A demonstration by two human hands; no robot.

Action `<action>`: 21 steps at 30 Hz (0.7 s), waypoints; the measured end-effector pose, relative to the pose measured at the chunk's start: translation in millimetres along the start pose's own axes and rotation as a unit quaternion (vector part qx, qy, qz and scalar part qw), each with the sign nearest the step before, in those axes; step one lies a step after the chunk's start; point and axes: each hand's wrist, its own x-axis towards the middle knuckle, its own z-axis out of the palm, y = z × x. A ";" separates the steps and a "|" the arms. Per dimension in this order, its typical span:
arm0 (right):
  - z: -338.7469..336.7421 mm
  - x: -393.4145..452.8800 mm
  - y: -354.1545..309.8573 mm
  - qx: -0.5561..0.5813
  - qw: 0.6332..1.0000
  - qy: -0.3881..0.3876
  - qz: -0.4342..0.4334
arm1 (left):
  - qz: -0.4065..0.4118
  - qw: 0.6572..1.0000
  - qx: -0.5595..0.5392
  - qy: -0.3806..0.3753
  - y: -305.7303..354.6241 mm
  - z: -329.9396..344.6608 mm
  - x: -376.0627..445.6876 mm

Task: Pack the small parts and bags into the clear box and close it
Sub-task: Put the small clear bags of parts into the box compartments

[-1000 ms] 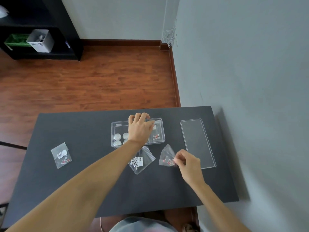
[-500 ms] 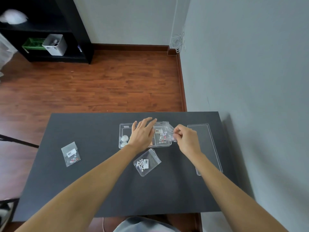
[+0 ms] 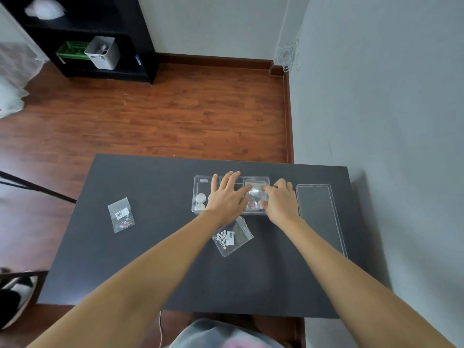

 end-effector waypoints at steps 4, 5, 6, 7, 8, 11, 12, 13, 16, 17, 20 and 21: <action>3.9 -1.1 1.4 -0.037 0.999 -0.033 0.006 | -0.008 1.000 0.013 -0.016 4.3 -2.2 1.4; 3.0 -0.9 1.4 -0.042 0.998 -0.043 0.005 | -0.009 1.000 0.014 -0.024 4.4 -3.0 2.0; 1.8 -0.9 1.2 -0.043 0.998 -0.048 0.005 | -0.009 0.999 0.015 -0.032 4.3 -4.1 2.3; 0.0 -2.0 0.6 -0.039 0.998 -0.044 0.004 | -0.007 0.999 0.014 -0.039 4.0 -5.7 2.2; -2.0 -4.1 -0.1 -0.028 0.999 -0.034 0.003 | -0.005 0.999 0.009 -0.044 3.3 -7.8 1.9; -8.2 -18.5 -1.8 0.030 0.999 0.038 0.002 | 0.005 0.999 -0.025 -0.035 -2.2 -17.1 -1.4; -9.1 -25.9 -2.0 0.051 0.996 0.067 -0.004 | 0.005 0.999 -0.039 -0.024 -5.3 -21.0 -4.4; -8.5 -34.1 -2.9 0.074 0.993 0.093 -0.012 | 0.002 0.998 -0.055 -0.007 -9.9 -24.8 -8.6; 2.4 -62.2 -7.9 0.138 0.982 0.124 -0.028 | -0.040 0.990 -0.113 0.078 -31.6 -35.2 -30.0; 8.8 -71.1 -10.5 0.154 0.981 0.118 -0.028 | -0.064 0.983 -0.132 0.108 -42.2 -37.9 -40.0; 29.6 -90.4 -17.4 0.190 0.979 0.070 -0.003 | -0.157 0.960 -0.155 0.174 -82.0 -40.9 -73.8; 36.1 -93.5 -19.9 0.190 0.981 0.048 0.011 | -0.191 0.953 -0.154 0.180 -96.6 -40.8 -85.6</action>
